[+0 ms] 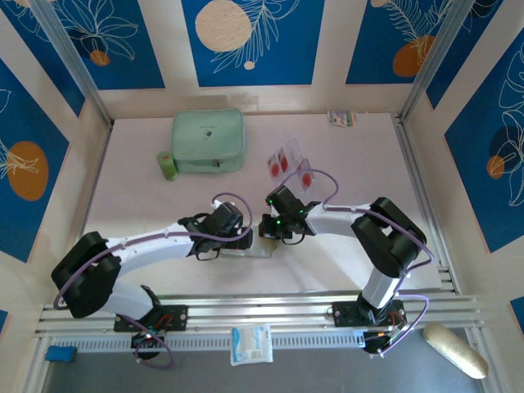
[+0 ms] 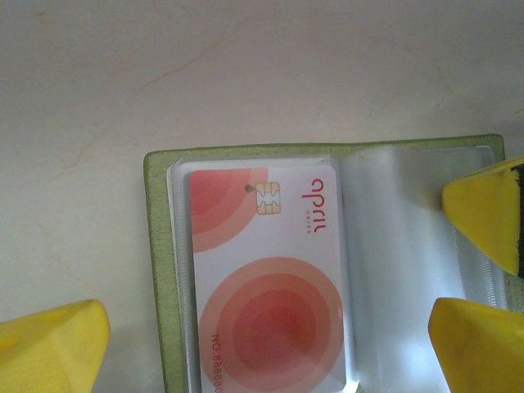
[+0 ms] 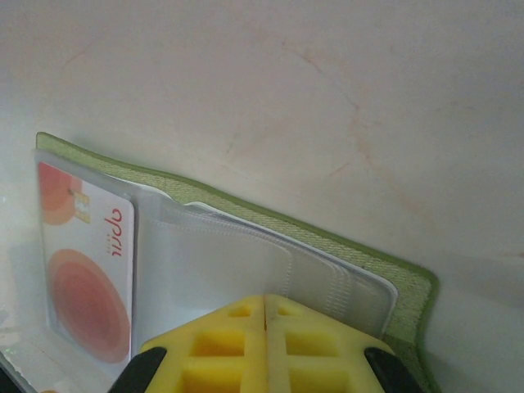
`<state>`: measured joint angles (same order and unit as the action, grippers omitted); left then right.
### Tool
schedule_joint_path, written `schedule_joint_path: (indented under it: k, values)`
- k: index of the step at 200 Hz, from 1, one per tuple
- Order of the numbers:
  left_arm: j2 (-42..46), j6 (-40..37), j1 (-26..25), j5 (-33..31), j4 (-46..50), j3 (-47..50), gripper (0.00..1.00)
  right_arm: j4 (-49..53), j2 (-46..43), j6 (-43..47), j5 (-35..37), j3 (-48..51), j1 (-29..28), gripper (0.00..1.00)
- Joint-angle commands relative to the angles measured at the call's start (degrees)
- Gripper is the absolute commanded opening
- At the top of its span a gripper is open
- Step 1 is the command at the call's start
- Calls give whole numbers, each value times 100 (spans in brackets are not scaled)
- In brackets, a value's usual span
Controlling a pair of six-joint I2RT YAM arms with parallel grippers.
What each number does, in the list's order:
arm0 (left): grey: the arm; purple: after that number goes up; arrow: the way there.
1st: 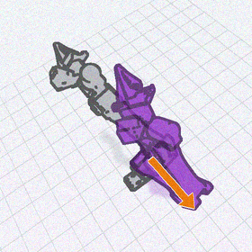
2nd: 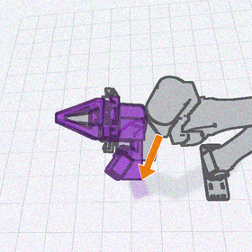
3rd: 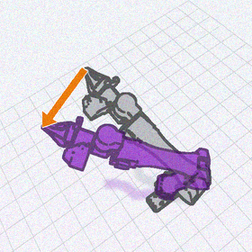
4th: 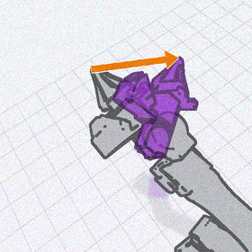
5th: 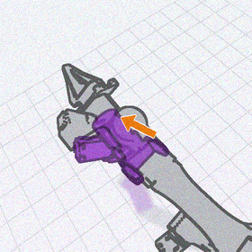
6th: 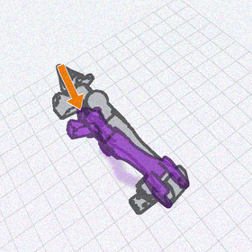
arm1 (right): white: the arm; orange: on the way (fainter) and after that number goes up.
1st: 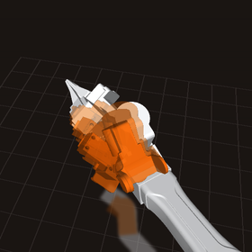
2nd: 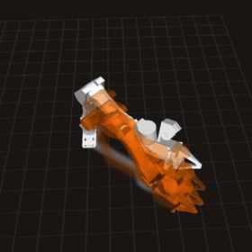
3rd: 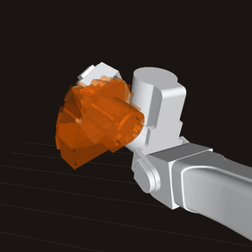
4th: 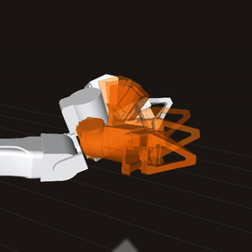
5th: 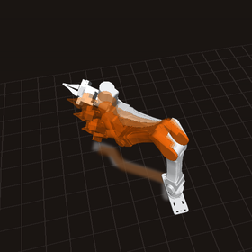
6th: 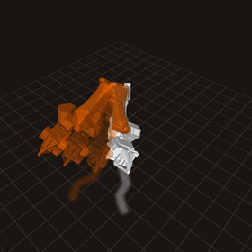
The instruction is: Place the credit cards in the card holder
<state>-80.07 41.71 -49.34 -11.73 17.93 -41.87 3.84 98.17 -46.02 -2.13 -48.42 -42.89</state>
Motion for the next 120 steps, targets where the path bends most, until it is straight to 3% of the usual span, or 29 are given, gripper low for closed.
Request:
schedule_joint_path:
  k: [1,120]
  values:
    - [-87,64,-89,92,-139,-34,100,47,133,-73,-181,-124,-63,0]
    - [-340,109,-111,75,-431,231,99,-32,98,-191,-244,-148,-97,0]
